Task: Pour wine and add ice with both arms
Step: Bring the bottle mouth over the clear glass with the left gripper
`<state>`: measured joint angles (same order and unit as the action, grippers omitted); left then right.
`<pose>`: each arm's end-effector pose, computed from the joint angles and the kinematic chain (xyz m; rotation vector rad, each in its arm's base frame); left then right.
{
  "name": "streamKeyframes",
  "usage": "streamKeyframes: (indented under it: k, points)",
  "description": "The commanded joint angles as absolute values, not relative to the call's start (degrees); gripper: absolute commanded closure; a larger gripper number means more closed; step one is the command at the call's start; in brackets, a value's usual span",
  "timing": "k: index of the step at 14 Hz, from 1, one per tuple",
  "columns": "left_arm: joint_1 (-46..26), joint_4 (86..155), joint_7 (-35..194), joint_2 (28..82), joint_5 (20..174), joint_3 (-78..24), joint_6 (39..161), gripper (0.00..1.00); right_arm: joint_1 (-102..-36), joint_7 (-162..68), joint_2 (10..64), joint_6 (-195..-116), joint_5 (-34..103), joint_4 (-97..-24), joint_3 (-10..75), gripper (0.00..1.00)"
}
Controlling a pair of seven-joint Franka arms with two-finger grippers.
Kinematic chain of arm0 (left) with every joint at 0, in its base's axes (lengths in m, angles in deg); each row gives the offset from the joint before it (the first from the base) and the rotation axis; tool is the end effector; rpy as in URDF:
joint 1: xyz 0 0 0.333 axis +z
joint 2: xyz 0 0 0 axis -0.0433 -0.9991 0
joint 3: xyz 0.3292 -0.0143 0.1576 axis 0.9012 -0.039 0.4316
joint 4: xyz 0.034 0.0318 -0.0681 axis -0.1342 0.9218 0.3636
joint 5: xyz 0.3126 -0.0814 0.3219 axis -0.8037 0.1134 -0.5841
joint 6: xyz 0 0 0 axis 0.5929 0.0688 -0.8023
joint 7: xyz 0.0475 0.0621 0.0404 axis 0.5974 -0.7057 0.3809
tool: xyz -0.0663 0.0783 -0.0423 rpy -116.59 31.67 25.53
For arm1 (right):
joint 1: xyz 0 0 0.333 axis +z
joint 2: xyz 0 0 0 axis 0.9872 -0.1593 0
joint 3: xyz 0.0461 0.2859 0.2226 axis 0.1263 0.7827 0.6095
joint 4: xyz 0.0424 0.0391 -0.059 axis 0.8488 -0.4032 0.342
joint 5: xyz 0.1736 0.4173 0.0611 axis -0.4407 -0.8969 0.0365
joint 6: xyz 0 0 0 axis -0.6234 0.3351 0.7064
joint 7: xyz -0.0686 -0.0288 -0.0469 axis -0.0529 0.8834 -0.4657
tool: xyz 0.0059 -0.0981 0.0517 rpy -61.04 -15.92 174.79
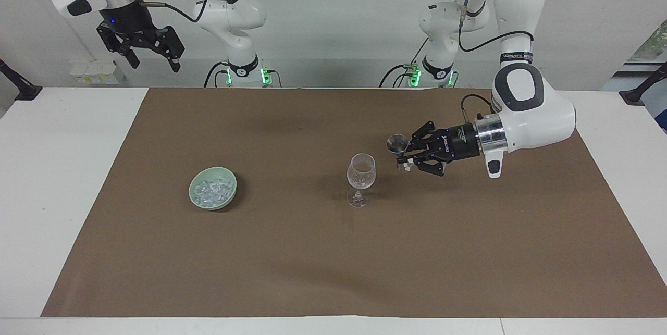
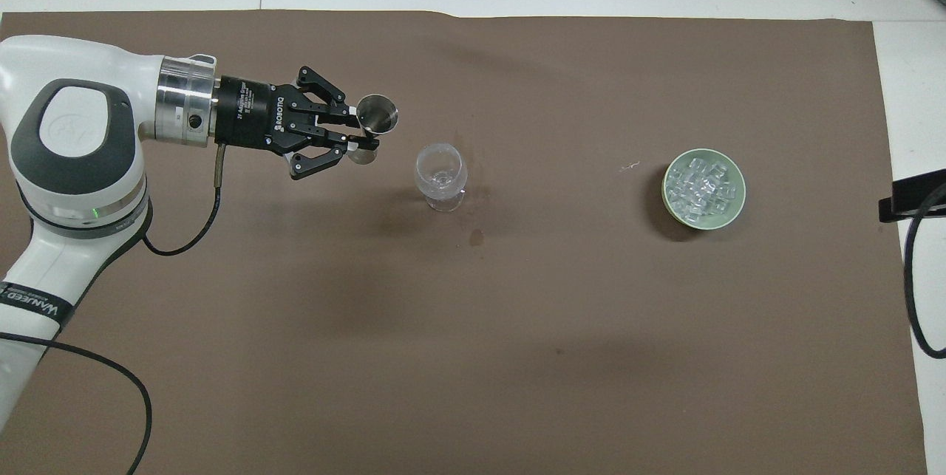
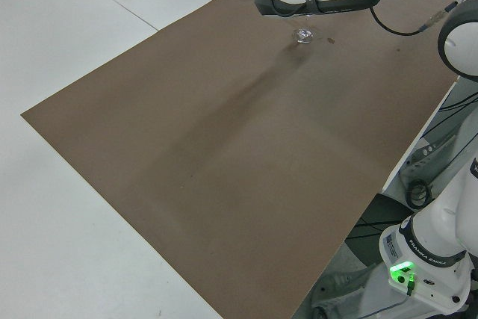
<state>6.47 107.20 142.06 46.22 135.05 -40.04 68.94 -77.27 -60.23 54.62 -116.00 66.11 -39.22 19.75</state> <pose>0.6999 -0.2019 0.4791 1.5540 1.5736 -1.0610 0.5789 -0.0267 0.7485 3.1181 -0.2067 -0.0513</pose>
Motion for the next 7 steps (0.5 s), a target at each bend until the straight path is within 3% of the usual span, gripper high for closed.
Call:
streamKeyframes:
  k: [1,7]
  points:
    - [5.91,110.63,143.76,48.70,134.38,-42.05,74.16,1.00,-77.58,-59.40,55.79,-116.76,65.61,-40.66,19.84,0.00]
    - [5.82,109.94,144.81,48.61,129.39,-43.45,75.24,1.00,-77.58,-59.31,55.79,-116.76,65.61,-40.66,19.84,0.00]
